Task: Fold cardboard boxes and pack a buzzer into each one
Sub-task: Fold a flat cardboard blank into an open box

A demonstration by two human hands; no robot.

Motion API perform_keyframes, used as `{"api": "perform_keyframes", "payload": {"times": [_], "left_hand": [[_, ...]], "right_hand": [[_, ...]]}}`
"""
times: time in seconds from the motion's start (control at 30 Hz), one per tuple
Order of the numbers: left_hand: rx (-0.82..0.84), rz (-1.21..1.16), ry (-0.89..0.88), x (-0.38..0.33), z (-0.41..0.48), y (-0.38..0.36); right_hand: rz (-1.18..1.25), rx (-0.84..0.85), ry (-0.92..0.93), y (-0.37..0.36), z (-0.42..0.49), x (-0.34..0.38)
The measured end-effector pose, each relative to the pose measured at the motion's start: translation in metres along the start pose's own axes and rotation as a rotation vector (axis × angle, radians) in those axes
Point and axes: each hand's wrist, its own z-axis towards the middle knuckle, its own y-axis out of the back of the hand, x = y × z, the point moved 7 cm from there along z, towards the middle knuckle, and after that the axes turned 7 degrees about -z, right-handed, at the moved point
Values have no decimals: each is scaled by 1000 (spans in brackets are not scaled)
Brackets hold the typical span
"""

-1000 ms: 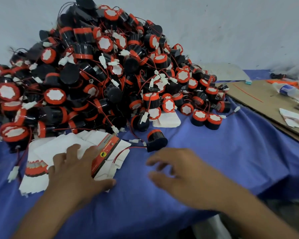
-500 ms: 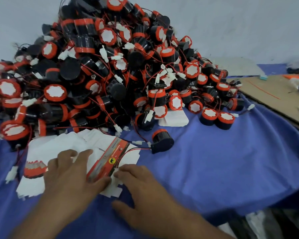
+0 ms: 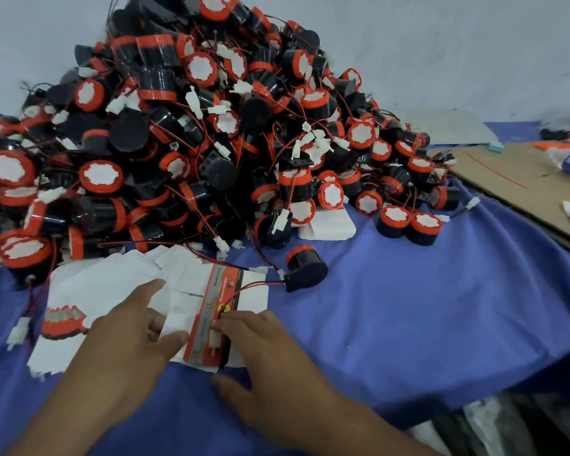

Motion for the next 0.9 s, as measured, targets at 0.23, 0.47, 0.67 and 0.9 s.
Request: {"api": "perform_keyframes", "payload": {"times": [0.23, 0.47, 0.67, 0.9], "left_hand": [[-351, -161, -110, 22, 19, 62], [-331, -395, -222, -36, -21, 30], [-90, -358, -158, -53, -27, -7], [18, -654, -187, -67, -35, -22]], "right_hand": [[108, -59, -72, 3, -1, -7], [684, -253, -178, 43, -1, -12], [815, -155, -126, 52, -3, -15], [781, -56, 61, 53, -6, -5]]}}
